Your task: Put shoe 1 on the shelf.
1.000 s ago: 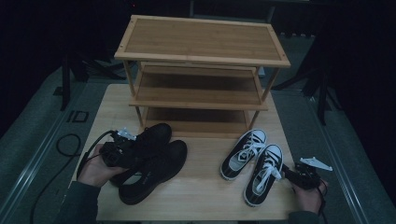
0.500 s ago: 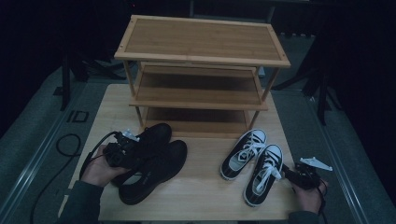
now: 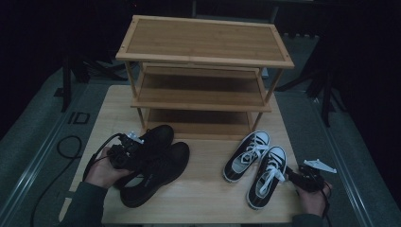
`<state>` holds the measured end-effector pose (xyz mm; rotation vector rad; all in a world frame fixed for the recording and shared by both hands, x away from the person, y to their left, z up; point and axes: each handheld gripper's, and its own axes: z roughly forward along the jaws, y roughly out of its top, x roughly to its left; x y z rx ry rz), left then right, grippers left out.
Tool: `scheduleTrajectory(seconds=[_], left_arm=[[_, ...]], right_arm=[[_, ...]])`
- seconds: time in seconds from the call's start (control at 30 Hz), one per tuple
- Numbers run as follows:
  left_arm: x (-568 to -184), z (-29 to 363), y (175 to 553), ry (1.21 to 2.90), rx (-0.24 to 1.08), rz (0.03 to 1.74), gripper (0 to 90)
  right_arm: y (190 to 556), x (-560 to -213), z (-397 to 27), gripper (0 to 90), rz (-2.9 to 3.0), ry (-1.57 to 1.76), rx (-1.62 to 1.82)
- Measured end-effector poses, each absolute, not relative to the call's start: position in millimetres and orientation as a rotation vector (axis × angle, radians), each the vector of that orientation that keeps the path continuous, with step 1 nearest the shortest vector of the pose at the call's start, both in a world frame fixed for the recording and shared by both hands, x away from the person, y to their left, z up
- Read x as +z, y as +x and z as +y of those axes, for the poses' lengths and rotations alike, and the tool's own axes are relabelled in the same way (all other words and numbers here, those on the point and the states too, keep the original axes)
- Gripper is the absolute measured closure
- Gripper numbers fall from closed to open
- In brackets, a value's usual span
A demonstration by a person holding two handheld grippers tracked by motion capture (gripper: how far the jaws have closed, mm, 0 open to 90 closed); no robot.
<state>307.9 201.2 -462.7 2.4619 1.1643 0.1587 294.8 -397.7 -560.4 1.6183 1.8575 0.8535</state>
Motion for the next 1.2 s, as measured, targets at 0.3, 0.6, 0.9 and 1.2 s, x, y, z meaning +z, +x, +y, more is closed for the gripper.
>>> scheduleTrajectory(seconds=[0.3,0.6,0.9,1.2], left_arm=[[-470.1,198.8,309.5,2.508,0.159,1.165,54.7],[-469.9,197.6,310.0,2.512,0.165,1.16,70.9],[-468.9,195.7,308.9,2.531,0.224,1.165,84.9],[-467.8,195.1,307.1,2.498,0.267,1.185,85.4]], right_arm=[[294.8,-560.4,-397.7,41.2,1.858,1.618,0.853],[294.9,-560.4,-397.7,41.2,1.857,1.618,0.854],[294.9,-560.4,-397.7,41.2,1.857,1.618,0.854],[294.9,-560.4,-397.7,41.2,1.857,1.618,0.854]])
